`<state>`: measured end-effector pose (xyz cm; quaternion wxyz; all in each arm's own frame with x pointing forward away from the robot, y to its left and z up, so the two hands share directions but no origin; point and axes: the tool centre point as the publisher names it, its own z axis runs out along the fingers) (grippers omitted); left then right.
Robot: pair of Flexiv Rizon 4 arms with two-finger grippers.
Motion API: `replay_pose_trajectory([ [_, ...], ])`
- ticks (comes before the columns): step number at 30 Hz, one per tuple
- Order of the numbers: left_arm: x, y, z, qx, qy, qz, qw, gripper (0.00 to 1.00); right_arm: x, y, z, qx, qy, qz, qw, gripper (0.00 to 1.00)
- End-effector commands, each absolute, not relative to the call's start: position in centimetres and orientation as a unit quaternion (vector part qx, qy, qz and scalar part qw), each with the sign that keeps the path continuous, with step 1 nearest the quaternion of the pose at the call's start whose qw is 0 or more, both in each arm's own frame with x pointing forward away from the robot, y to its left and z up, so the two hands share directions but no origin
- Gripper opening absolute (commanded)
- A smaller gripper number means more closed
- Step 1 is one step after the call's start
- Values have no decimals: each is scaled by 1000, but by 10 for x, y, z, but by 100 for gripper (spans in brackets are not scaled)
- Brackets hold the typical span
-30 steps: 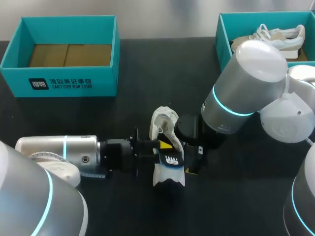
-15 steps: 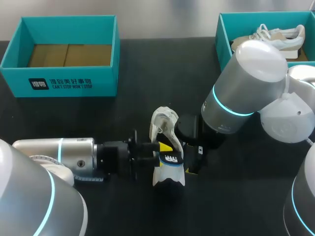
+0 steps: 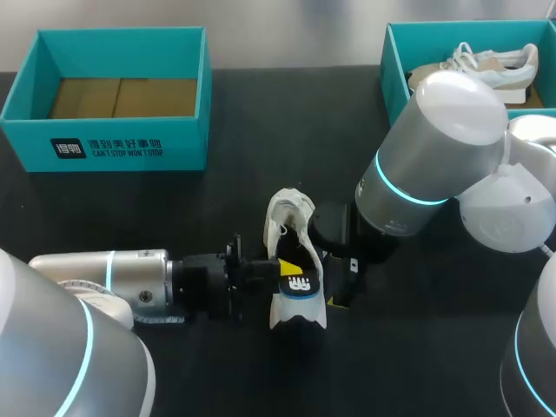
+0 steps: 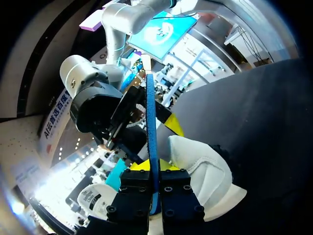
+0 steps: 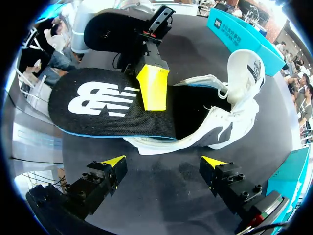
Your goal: Take the shoe out of the shoebox, open the shoe tongue, remove and reinsert the insole, then place the shoe into the shoebox
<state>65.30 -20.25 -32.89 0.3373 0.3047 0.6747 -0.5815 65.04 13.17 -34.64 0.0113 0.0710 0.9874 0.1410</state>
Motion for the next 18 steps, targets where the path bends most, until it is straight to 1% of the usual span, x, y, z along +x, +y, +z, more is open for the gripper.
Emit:
replay_pose_trajectory([
  [1, 663, -208, -341, 313, 669, -577, 348, 0, 650, 132, -347, 71, 987, 141, 12, 100],
  [5, 670, -211, -344, 334, 666, -555, 369, 0, 650, 132, -347, 71, 987, 141, 12, 100],
  [11, 677, -212, -348, 324, 675, -545, 377, 0, 650, 132, -347, 71, 987, 141, 12, 100],
  [18, 669, -204, -334, 313, 670, -555, 380, 0, 650, 132, -347, 71, 987, 141, 12, 100],
])
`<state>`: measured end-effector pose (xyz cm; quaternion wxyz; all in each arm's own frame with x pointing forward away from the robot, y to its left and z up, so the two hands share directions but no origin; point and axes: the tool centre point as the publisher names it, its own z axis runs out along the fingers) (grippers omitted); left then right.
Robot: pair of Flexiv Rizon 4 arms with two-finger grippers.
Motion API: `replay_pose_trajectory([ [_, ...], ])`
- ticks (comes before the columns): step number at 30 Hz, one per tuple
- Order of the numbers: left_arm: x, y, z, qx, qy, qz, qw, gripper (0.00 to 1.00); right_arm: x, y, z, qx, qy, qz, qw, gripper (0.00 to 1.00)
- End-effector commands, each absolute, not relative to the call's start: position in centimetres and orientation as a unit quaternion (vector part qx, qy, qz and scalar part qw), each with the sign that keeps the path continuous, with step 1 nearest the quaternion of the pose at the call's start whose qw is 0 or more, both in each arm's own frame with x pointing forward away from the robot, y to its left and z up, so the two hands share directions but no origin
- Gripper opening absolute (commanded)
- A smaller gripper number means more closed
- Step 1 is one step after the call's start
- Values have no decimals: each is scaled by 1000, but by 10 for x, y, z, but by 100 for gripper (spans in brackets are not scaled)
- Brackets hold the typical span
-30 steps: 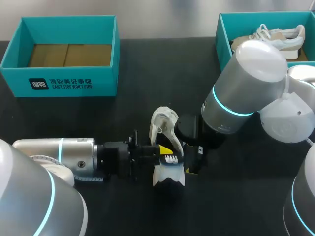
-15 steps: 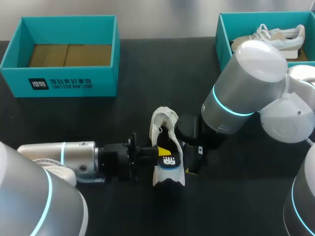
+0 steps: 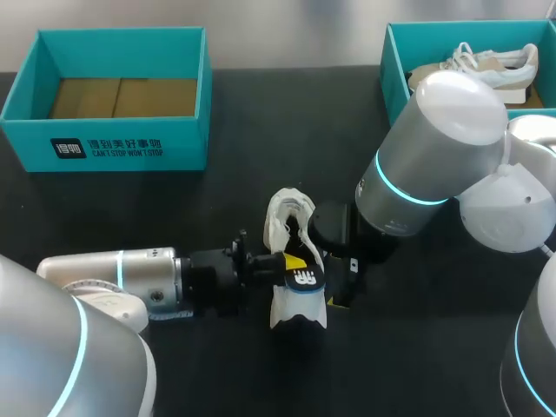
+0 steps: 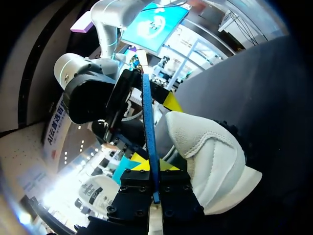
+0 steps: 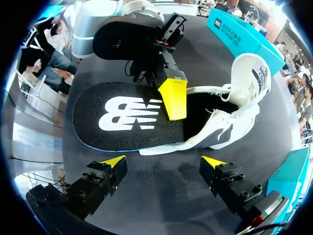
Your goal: Take the shoe out of the shoebox, open the shoe tongue, remove and reinsert the insole, then place the shoe into the shoebox
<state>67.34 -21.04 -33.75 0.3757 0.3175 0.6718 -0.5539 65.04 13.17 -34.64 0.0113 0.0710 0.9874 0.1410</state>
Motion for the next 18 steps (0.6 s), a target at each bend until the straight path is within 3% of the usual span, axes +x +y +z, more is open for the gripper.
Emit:
replay_pose_trajectory([
  [1, 667, -202, -331, 310, 670, -557, 380, 16, 650, 132, -347, 71, 987, 141, 12, 100],
  [2, 666, -200, -329, 307, 669, -560, 380, 32, 650, 132, -347, 71, 987, 141, 12, 100],
  [7, 660, -192, -319, 299, 665, -569, 382, 38, 650, 132, -347, 71, 987, 141, 12, 100],
  [18, 647, -206, -302, 302, 662, -581, 364, 33, 650, 132, -347, 71, 987, 141, 12, 100],
])
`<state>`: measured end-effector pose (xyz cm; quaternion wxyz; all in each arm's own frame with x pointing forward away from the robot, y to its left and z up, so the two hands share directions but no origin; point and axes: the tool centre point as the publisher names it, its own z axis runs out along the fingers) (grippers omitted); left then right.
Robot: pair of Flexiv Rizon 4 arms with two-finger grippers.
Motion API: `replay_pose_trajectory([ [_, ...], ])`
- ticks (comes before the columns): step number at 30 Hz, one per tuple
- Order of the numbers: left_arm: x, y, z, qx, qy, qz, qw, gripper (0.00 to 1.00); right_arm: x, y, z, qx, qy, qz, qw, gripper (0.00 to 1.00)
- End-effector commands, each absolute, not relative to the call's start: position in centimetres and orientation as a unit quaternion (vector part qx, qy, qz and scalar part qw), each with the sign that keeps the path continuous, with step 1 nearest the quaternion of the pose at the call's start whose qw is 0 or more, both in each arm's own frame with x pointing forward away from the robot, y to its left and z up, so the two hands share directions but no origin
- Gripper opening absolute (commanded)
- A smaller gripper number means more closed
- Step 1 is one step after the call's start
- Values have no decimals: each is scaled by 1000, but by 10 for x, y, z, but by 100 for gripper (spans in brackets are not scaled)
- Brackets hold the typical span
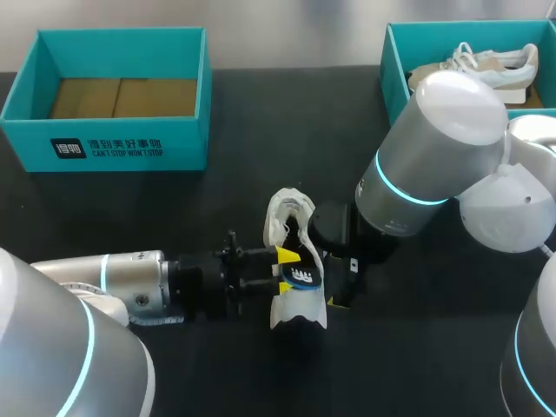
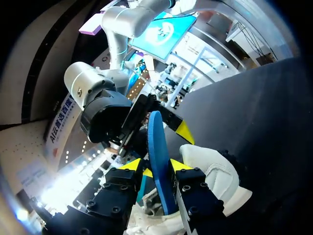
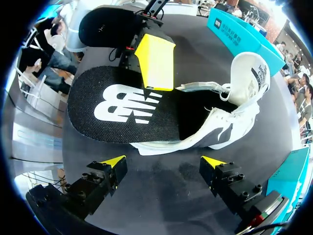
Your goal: Take the shoe out of the shoebox, open the shoe tongue, remove and reinsert the insole, then place the shoe into the shoebox
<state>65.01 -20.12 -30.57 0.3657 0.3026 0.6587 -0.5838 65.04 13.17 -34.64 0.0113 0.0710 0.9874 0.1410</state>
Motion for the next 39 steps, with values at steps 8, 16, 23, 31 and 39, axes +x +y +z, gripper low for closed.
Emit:
replay_pose_trajectory([
  [8, 647, -215, -304, 308, 673, -582, 338, 0, 650, 132, -347, 71, 987, 141, 12, 100],
  [16, 652, -212, -323, 333, 661, -574, 350, 0, 650, 132, -347, 71, 987, 141, 12, 100],
  [23, 666, -209, -340, 333, 674, -555, 357, 0, 650, 132, -347, 71, 987, 141, 12, 100],
  [31, 676, -210, -348, 324, 693, -528, 368, 0, 650, 132, -347, 71, 987, 141, 12, 100],
  [39, 667, -202, -338, 302, 694, -542, 365, 37, 650, 132, -347, 71, 987, 141, 12, 100],
])
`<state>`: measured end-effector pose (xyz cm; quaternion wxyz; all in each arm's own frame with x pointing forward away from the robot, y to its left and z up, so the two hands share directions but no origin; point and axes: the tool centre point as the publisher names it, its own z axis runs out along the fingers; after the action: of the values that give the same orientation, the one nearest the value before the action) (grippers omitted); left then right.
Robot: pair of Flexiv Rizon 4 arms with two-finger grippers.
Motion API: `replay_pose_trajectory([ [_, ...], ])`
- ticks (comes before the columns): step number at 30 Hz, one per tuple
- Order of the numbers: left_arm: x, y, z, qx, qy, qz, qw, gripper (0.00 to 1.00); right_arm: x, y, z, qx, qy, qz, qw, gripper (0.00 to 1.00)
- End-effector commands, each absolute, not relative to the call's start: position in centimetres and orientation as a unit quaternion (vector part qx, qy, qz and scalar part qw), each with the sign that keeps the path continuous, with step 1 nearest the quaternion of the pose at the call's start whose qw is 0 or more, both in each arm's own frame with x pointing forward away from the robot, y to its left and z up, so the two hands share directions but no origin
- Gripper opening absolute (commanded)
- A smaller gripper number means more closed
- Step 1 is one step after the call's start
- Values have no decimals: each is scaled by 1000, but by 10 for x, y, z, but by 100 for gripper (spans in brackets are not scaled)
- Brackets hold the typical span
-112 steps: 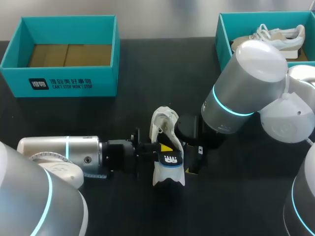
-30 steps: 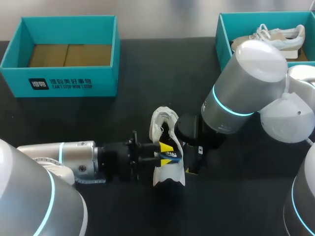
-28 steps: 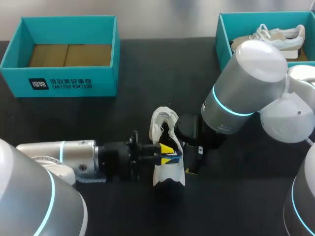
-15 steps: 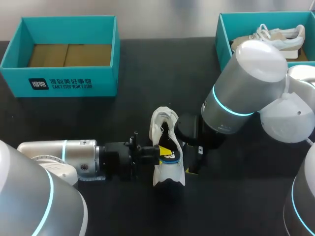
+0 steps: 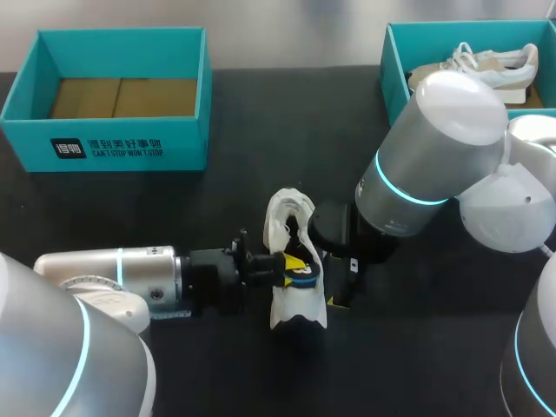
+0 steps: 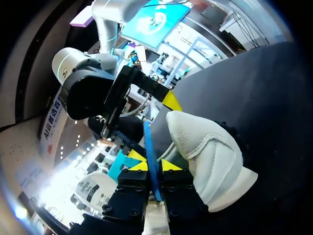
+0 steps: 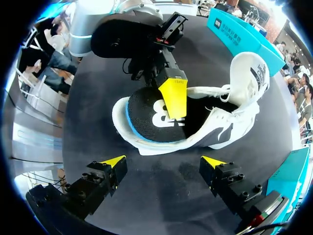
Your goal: Take the shoe out of the shoebox, open the shoe tongue, remove and reinsert the insole, then place the shoe into the shoebox
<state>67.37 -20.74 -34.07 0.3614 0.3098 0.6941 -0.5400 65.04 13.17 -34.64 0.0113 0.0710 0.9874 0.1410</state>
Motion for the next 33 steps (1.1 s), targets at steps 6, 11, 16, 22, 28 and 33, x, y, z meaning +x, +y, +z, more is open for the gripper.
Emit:
replay_pose_trajectory([
  [6, 660, -201, -324, 292, 683, -562, 365, 47, 650, 132, -347, 71, 987, 141, 12, 100],
  [11, 653, -206, -314, 291, 675, -569, 369, 45, 650, 132, -347, 71, 987, 141, 12, 100],
  [16, 654, -211, -311, 288, 678, -569, 366, 32, 650, 132, -347, 71, 987, 141, 12, 100],
  [22, 654, -219, -309, 298, 683, -565, 354, 0, 650, 132, -347, 71, 987, 141, 12, 100],
  [28, 659, -219, -328, 327, 682, -544, 364, 0, 650, 132, -347, 71, 987, 141, 12, 100],
  [33, 669, -215, -346, 334, 685, -528, 374, 0, 650, 132, -347, 71, 987, 141, 12, 100],
])
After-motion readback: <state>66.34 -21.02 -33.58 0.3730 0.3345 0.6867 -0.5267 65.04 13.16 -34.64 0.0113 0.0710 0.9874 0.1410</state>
